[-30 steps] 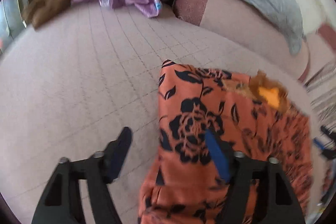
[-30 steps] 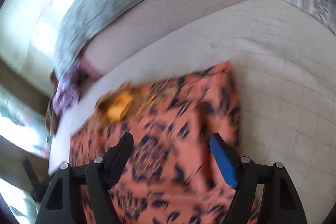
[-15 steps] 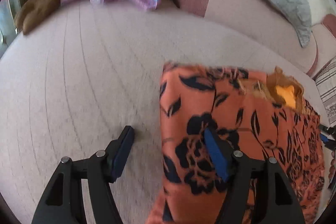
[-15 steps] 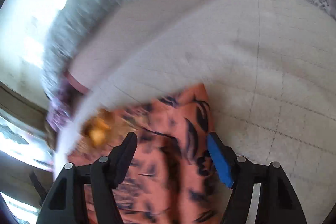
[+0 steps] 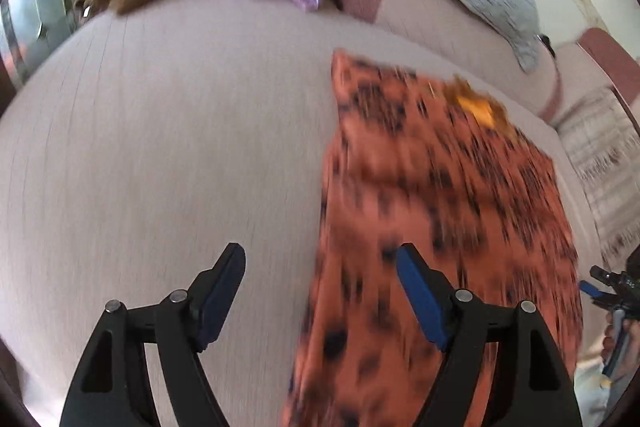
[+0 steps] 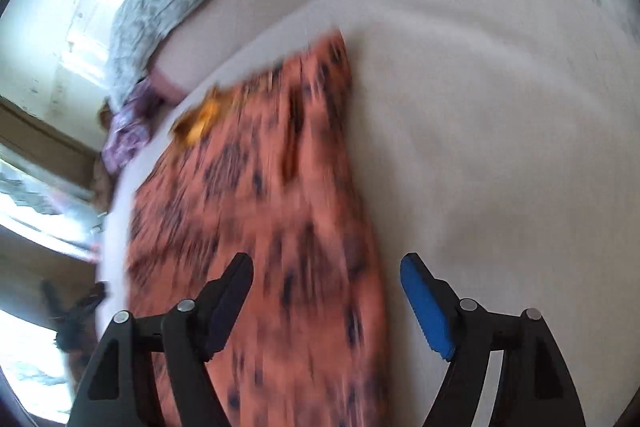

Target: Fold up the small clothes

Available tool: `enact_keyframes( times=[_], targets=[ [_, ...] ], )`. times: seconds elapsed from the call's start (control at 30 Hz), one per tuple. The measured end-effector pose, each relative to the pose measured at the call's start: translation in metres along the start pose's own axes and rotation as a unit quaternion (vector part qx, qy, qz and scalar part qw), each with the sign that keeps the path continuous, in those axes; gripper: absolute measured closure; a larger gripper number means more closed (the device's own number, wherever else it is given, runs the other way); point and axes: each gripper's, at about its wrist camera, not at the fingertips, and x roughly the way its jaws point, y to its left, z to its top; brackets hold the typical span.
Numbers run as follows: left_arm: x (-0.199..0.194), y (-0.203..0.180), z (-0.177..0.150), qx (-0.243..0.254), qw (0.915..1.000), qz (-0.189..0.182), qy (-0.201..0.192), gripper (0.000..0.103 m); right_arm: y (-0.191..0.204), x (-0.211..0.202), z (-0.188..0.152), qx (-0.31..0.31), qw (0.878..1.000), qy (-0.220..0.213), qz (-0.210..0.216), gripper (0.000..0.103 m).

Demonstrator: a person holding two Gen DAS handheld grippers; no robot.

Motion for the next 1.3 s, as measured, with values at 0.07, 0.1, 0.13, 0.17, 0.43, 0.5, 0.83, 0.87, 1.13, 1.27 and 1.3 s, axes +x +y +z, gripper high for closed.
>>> enact_keyframes(
  times=[0.07, 0.1, 0.13, 0.17, 0.43, 0.5, 0.83, 0.87, 1.13, 1.27, 1.3],
  targets=[
    [-0.013, 0.005, -0.031, -0.012, 0.9998, -0.002, 0.014, 0.025, -0.026, -0.017, -0.036, 0.029, 0.999, 0.021, 0.024, 0.024],
    [-0.016, 0.004, -0.041, -0.014, 0.9997, -0.006, 0.020, 0.025, -0.034, -0.016, -0.052, 0.034, 0.998, 0.022, 0.036, 0.024],
    [-0.019, 0.004, -0.055, -0.016, 0.9994, -0.008, 0.030, 0.025, -0.037, -0.019, -0.075, 0.043, 0.997, 0.020, 0.053, 0.024],
    [-0.020, 0.003, -0.063, -0.015, 0.9993, -0.006, 0.034, 0.025, -0.043, -0.025, -0.090, 0.053, 0.996, 0.027, 0.064, 0.024],
    [-0.037, -0.008, -0.112, -0.013, 0.9984, 0.000, 0.056, 0.025, -0.042, -0.011, -0.154, 0.059, 0.991, 0.068, 0.098, 0.033],
    [-0.035, -0.008, -0.117, -0.019, 0.9974, -0.002, 0.069, 0.025, -0.043, -0.013, -0.161, 0.059, 0.991, 0.064, 0.100, 0.039],
    [-0.037, 0.003, -0.141, -0.022, 0.9961, 0.045, 0.072, 0.045, -0.048, -0.014, -0.165, 0.033, 0.993, 0.067, 0.094, 0.040],
    [-0.039, 0.005, -0.142, -0.023, 0.9958, 0.050, 0.073, 0.060, -0.047, -0.014, -0.165, 0.032, 0.993, 0.068, 0.094, 0.038],
    [-0.078, 0.001, -0.123, -0.022, 0.9995, 0.004, 0.021, 0.095, -0.033, -0.017, -0.161, 0.011, 0.994, 0.088, 0.060, 0.087],
    [-0.057, 0.011, -0.123, -0.043, 0.9981, 0.003, 0.044, 0.089, -0.033, -0.029, -0.156, 0.019, 0.996, 0.069, 0.058, 0.071],
    [-0.045, 0.008, -0.123, -0.045, 0.9971, 0.010, 0.061, 0.076, -0.036, -0.025, -0.157, 0.027, 0.995, 0.077, 0.053, 0.057]
  ],
)
